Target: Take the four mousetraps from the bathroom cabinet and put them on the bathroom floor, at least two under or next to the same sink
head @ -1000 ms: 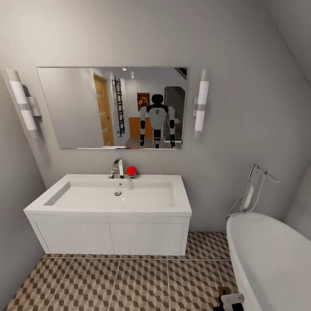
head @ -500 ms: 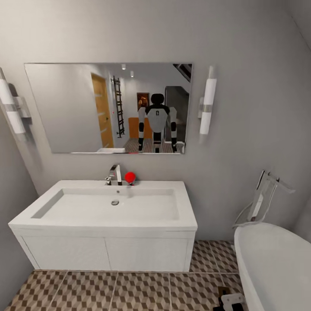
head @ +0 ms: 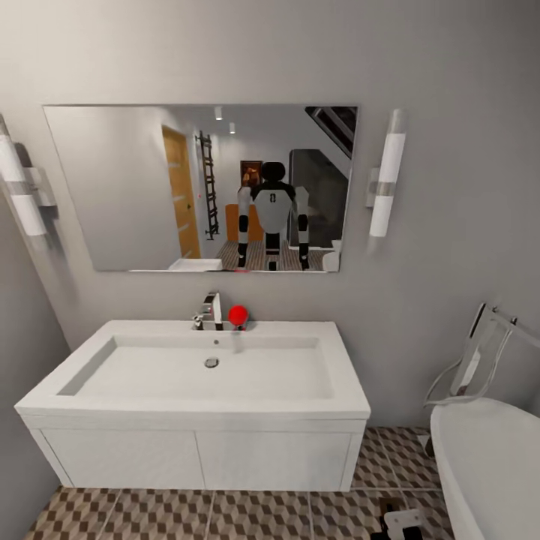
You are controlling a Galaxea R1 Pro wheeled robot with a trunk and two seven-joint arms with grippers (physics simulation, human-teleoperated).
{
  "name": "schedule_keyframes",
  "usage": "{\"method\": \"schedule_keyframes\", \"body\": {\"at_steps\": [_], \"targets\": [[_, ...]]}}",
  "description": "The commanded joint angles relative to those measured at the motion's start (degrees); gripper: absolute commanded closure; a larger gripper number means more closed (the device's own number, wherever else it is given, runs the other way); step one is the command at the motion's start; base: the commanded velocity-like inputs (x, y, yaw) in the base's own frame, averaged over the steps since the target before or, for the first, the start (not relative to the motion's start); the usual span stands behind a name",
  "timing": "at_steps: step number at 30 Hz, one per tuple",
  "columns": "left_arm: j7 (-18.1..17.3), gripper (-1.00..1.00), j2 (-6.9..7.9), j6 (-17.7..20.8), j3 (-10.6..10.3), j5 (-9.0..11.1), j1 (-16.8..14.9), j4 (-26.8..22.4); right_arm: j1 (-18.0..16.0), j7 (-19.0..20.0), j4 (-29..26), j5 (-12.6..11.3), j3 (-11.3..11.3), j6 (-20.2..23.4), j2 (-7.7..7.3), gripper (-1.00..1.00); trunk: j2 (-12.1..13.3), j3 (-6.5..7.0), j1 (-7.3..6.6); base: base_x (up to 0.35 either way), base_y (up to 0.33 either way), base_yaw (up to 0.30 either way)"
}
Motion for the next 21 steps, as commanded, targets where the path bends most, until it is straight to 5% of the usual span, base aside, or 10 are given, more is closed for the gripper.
{"method": "schedule_keyframes", "body": {"at_steps": [1, 21], "targets": [[-0.5, 1.00, -0.01, -0.3, -0.3, 0.6, -0.1, 0.2, -0.1, 0.1, 0.2, -0.6, 0.5, -0.4, 0.02, 1.00, -0.1, -0.12, 0.03, 0.021, 0.037, 0.000], [-0.5, 1.00, -0.02, -0.3, -0.3, 0.6, -0.1, 0.2, -0.1, 0.1, 0.2, -0.5, 0.6, -0.3, 0.02, 1.00, -0.1, -0.12, 0.03, 0.002, 0.004, 0.000]]}}
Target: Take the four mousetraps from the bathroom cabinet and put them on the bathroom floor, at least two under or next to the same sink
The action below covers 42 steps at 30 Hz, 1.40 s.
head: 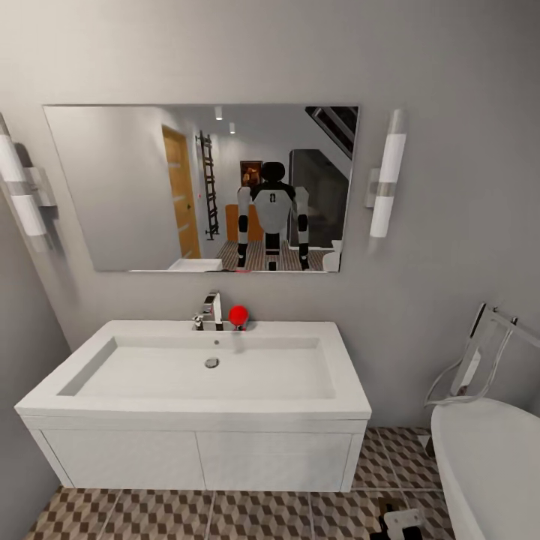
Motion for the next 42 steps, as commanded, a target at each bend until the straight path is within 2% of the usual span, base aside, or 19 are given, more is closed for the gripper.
{"method": "schedule_keyframes", "body": {"at_steps": [1, 7, 18, 42], "targets": [[-0.5, 1.00, -0.01, -0.3, -0.3, 0.6, -0.1, 0.2, -0.1, 0.1, 0.2, -0.6, 0.5, -0.4, 0.03, 1.00, -0.1, -0.12, 0.03, 0.000, 0.000, 0.000], [-0.5, 1.00, -0.01, -0.3, -0.2, 0.6, -0.1, 0.2, -0.1, 0.2, 0.2, -0.6, 0.5, -0.4, 0.03, 1.00, -0.1, -0.12, 0.03, 0.025, 0.001, 0.000], [-0.5, 1.00, -0.01, -0.3, -0.2, 0.6, -0.1, 0.2, -0.1, 0.3, 0.2, -0.6, 0.5, -0.4, 0.03, 1.00, -0.1, -0.12, 0.03, 0.222, 0.043, 0.000], [-0.5, 1.00, -0.01, -0.3, -0.2, 0.6, -0.1, 0.2, -0.1, 0.3, 0.2, -0.6, 0.5, -0.4, 0.03, 1.00, -0.1, -0.12, 0.03, 0.007, 0.053, 0.000]]}}
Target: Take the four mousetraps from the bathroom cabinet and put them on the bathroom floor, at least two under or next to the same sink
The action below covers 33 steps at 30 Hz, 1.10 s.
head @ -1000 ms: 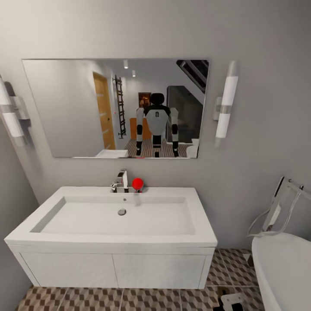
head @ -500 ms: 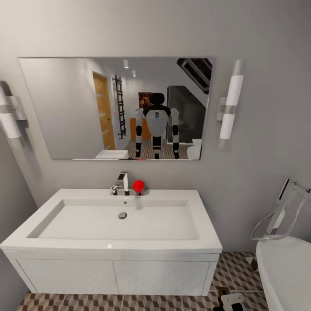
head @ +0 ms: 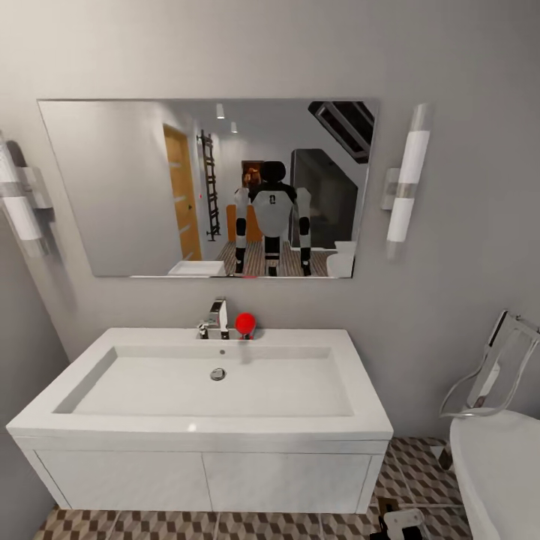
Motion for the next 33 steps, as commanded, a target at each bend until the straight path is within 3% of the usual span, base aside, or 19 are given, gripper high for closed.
{"method": "schedule_keyframes", "body": {"at_steps": [1, 33], "targets": [[-0.5, 1.00, -0.01, -0.2, -0.3, 0.6, -0.1, 0.2, -0.1, 0.1, 0.2, -0.6, 0.5, -0.4, 0.03, 1.00, -0.1, -0.12, 0.03, 0.000, 0.225, 0.000], [-0.5, 1.00, -0.01, -0.2, -0.3, 0.6, -0.1, 0.2, -0.1, -0.1, 0.2, -0.6, 0.5, -0.4, 0.03, 1.00, -0.1, -0.12, 0.03, 0.000, 0.050, 0.000]]}}
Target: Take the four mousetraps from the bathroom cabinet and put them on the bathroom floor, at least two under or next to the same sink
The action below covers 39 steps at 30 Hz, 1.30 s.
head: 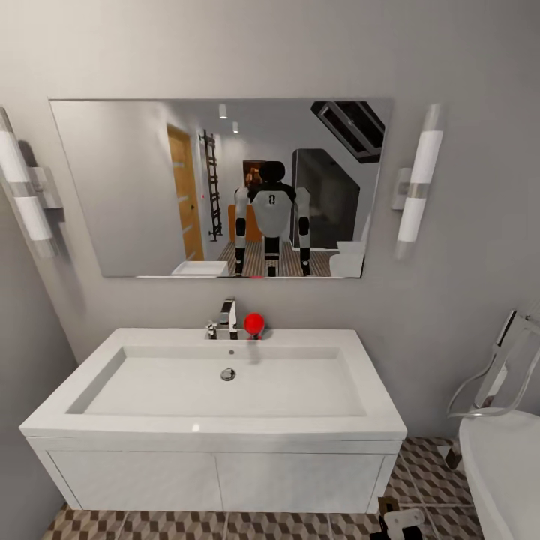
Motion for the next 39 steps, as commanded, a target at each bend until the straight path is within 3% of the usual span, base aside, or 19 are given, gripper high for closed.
{"method": "schedule_keyframes", "body": {"at_steps": [1, 34, 39], "targets": [[-0.5, 1.00, -0.01, -0.3, -0.2, 0.6, -0.1, 0.2, -0.1, 0.1, 0.2, -0.6, 0.5, -0.4, 0.03, 1.00, -0.1, -0.12, 0.03, 0.000, 0.000, 0.000], [-1.0, 1.00, -0.60, -0.2, -0.4, 0.7, -0.1, 0.2, -0.1, 0.0, 0.2, -0.7, 0.5, -0.4, -0.32, 1.00, -0.9, -0.48, 0.47, 0.000, 0.000, 0.000], [-0.8, 1.00, -0.67, 4.1, -0.5, 0.8, -0.1, 0.2, -0.1, 0.0, 0.2, -0.7, 0.5, -0.4, -0.30, 1.00, -2.9, -1.38, 1.57, 0.000, 0.000, 0.000]]}}
